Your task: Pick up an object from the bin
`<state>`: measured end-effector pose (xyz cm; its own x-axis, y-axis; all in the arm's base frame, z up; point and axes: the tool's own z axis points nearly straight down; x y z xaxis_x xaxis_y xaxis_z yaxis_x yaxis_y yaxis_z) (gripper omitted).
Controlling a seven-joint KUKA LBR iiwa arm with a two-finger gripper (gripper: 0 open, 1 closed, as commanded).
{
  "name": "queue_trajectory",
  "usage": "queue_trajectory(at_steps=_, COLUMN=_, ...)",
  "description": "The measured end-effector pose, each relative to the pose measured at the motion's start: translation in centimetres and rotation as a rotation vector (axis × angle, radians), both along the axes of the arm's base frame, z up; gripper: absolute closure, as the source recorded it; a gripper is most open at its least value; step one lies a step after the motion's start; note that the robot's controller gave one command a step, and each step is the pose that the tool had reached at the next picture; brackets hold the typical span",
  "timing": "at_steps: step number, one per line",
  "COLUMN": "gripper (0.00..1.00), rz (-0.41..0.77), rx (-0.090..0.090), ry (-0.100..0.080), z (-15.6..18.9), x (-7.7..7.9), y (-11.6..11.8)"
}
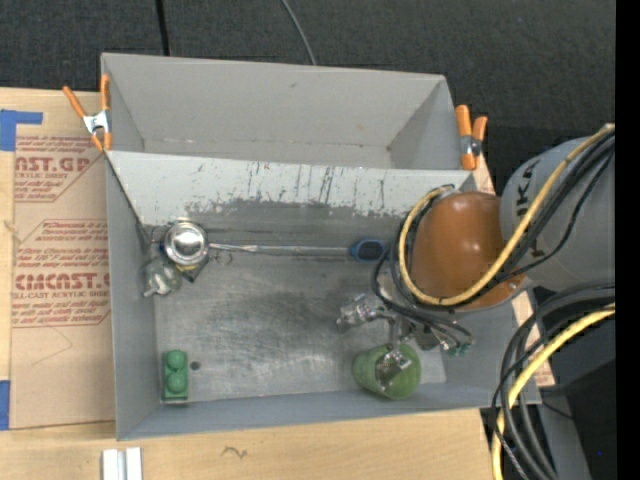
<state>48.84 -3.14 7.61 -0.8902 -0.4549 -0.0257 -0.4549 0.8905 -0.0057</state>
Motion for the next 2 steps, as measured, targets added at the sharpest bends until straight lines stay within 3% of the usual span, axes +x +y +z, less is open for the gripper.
queue_trajectory(at_steps=1, gripper=0.00, rz=-0.132, rx=0.002, ry=0.007, z=-0.09, x=0.17, y=-3.58)
queue_trajectory(at_steps=2, gripper=1.00, rz=-0.130, rx=-0.006, ry=0.030, z=-0.01, x=-0.29, y=-3.92)
